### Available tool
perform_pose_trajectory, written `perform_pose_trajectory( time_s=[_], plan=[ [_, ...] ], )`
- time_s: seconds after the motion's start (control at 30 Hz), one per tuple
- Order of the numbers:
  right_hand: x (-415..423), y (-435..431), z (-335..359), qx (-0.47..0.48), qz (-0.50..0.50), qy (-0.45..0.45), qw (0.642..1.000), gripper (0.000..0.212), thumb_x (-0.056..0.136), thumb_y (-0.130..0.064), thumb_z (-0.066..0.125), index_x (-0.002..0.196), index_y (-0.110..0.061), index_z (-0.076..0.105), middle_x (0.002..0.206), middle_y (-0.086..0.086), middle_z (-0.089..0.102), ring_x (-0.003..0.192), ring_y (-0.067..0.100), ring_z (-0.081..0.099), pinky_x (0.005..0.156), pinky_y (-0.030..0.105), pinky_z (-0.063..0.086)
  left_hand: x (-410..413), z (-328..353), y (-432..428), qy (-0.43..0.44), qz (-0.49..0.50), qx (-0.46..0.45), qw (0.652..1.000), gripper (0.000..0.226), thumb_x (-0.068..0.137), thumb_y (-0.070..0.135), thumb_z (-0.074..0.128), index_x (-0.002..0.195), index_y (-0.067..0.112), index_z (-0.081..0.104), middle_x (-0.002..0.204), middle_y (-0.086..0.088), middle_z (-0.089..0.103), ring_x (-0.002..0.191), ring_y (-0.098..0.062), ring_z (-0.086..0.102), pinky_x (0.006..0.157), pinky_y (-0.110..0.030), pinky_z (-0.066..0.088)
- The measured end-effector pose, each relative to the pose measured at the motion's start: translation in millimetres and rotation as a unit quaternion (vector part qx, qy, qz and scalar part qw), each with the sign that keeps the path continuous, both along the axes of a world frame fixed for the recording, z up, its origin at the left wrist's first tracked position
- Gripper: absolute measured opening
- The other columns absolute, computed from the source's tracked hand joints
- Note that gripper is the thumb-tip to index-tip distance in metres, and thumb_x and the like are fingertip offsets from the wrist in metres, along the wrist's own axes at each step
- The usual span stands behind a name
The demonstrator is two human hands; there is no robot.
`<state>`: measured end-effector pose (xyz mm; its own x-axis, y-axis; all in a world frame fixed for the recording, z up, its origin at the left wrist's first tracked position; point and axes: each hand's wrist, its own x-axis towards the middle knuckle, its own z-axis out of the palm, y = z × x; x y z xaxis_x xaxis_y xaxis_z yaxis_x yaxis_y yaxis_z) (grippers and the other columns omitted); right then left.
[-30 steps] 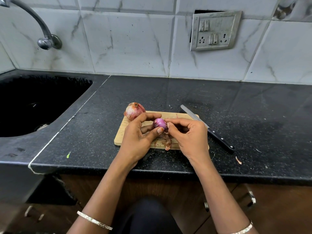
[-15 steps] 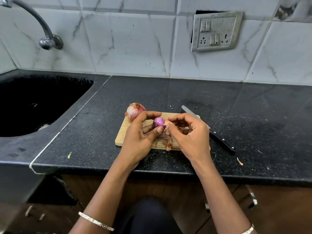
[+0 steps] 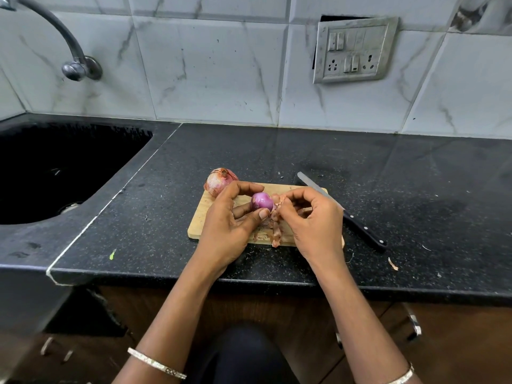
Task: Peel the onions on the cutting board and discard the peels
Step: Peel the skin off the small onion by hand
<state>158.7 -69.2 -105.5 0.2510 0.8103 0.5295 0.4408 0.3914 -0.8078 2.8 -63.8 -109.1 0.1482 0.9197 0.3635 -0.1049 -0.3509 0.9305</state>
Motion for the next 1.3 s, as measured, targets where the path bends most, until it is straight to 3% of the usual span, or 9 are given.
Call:
perform_pose_trajectory(
  time_s=[0.27,0.4,0.47,0.57,0.67,0.83,0.97,1.07,1.3],
  plan=[
    [3.4,-2.9,3.1,-0.016,-0.048,0.031,0.998,0.019,0.084,-0.01,0.073,0.098,-0.021,0.075,0.083,-0.011,0.072,0.075,0.006,0.067,0.072,0.027,0.058,-1.0,-0.7,-0.1,-0.035,-0.011,-0.018,0.999,0.034,0.09,-0.002,0.071,0.12,0.012,0.061,0.123,-0.008,0.066,0.111,-0.026,0.071,0.089,-0.03,0.059],
    [3.2,-6.5,6.5,0.009,-0.045,0.014,0.999,0.03,0.085,-0.009,0.072,0.112,-0.024,0.071,0.09,-0.01,0.071,0.081,0.004,0.066,0.073,0.019,0.054,-1.6,-0.8,0.8,-0.047,-0.011,-0.028,0.998,0.032,0.092,0.001,0.069,0.122,0.01,0.061,0.123,-0.008,0.066,0.113,-0.028,0.069,0.092,-0.037,0.06],
    [0.5,-7.9,8.3,0.027,-0.004,0.008,1.0,0.024,0.088,-0.017,0.076,0.111,-0.021,0.072,0.09,-0.009,0.072,0.081,0.004,0.067,0.069,0.014,0.051,-1.5,0.3,0.4,-0.049,-0.013,-0.027,0.998,0.032,0.093,0.0,0.069,0.123,0.008,0.06,0.123,-0.011,0.067,0.112,-0.025,0.069,0.09,-0.035,0.06],
    [-0.2,-3.0,4.2,0.019,0.023,-0.031,0.999,0.015,0.089,-0.034,0.077,0.098,-0.022,0.076,0.089,-0.011,0.074,0.085,0.007,0.069,0.073,0.024,0.055,-1.0,1.4,-0.1,-0.046,-0.011,-0.025,0.999,0.032,0.093,0.0,0.068,0.123,0.005,0.06,0.118,-0.011,0.07,0.109,-0.022,0.07,0.088,-0.032,0.06],
    [3.5,2.5,-1.6,0.009,0.01,-0.024,1.0,0.006,0.091,-0.026,0.074,0.087,-0.021,0.074,0.083,-0.012,0.072,0.082,0.009,0.068,0.074,0.035,0.056,-0.9,1.9,-0.6,-0.043,-0.014,-0.026,0.999,0.032,0.094,0.0,0.067,0.125,0.005,0.06,0.12,-0.011,0.069,0.108,-0.023,0.071,0.09,-0.033,0.06],
    [4.5,2.9,-2.2,-0.005,-0.007,0.018,1.0,0.007,0.095,-0.025,0.069,0.091,-0.019,0.071,0.083,-0.01,0.072,0.08,0.011,0.069,0.075,0.041,0.057,-0.2,3.8,-2.7,-0.051,-0.022,-0.035,0.998,0.03,0.096,0.002,0.064,0.125,0.007,0.061,0.117,-0.003,0.07,0.106,-0.023,0.072,0.09,-0.035,0.061],
    [0.9,-4.5,4.8,-0.003,0.062,0.027,0.998,0.016,0.091,-0.034,0.075,0.099,-0.02,0.074,0.091,-0.008,0.075,0.087,0.011,0.072,0.076,0.035,0.059,-0.4,4.8,-3.1,-0.045,-0.014,-0.028,0.998,0.031,0.095,0.002,0.066,0.125,0.006,0.06,0.121,-0.01,0.069,0.107,-0.024,0.072,0.086,-0.03,0.06],
    [-2.3,-6.4,7.7,-0.017,0.109,0.023,0.994,0.019,0.088,-0.036,0.079,0.1,-0.022,0.076,0.093,-0.007,0.077,0.087,0.014,0.073,0.074,0.04,0.06,-1.1,3.6,-1.9,-0.032,-0.015,-0.024,0.999,0.033,0.093,-0.001,0.067,0.125,0.006,0.06,0.123,-0.013,0.068,0.112,-0.026,0.07,0.088,-0.032,0.06],
    [2.9,-1.9,2.3,0.006,0.038,0.005,0.999,0.003,0.091,-0.018,0.074,0.089,-0.018,0.076,0.082,-0.011,0.074,0.083,0.008,0.069,0.077,0.034,0.056,-1.5,2.0,-2.1,-0.024,-0.013,-0.026,0.999,0.033,0.094,-0.001,0.067,0.125,0.008,0.061,0.124,-0.009,0.068,0.109,-0.024,0.071,0.089,-0.029,0.059]
  ],
)
